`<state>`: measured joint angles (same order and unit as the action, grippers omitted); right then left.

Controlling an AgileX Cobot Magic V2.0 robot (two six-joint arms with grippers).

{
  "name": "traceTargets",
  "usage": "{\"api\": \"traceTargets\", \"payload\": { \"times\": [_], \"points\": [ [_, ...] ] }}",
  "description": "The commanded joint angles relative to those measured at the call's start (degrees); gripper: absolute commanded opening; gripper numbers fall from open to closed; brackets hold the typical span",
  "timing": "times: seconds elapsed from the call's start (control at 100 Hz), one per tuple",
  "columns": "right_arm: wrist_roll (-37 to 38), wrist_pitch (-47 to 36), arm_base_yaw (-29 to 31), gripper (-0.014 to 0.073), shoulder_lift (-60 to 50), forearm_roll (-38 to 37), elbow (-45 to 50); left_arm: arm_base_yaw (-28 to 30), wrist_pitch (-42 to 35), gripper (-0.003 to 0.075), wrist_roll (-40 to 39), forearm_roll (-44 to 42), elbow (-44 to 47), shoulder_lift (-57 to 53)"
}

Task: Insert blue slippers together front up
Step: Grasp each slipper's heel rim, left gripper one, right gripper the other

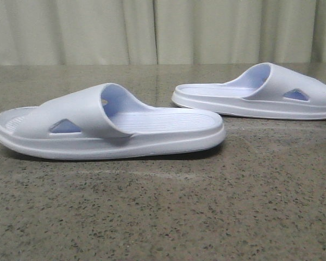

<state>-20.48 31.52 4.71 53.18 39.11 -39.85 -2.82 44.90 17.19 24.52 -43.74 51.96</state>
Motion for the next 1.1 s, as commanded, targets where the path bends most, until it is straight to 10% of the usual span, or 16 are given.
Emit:
{"api": "traceTargets", "payload": {
  "times": [0.0,0.34,1.09],
  "points": [
    [-0.53,-2.59,1.06,0.0244,1.66,0.61,-3.05,-0.18,-2.06,0.0271,1.49,3.97,-2.06,0.93],
    [-1.68,3.53,10.25,0.0244,12.69,0.53,-9.6,-0.18,-2.69,0.0331,2.05,4.65,-2.06,2.17],
    [-10.83,11.15,10.89,0.0246,32.27,4.89,-19.92,-0.18,-4.78,0.0331,7.53,11.35,-2.06,10.85]
  ]
}}
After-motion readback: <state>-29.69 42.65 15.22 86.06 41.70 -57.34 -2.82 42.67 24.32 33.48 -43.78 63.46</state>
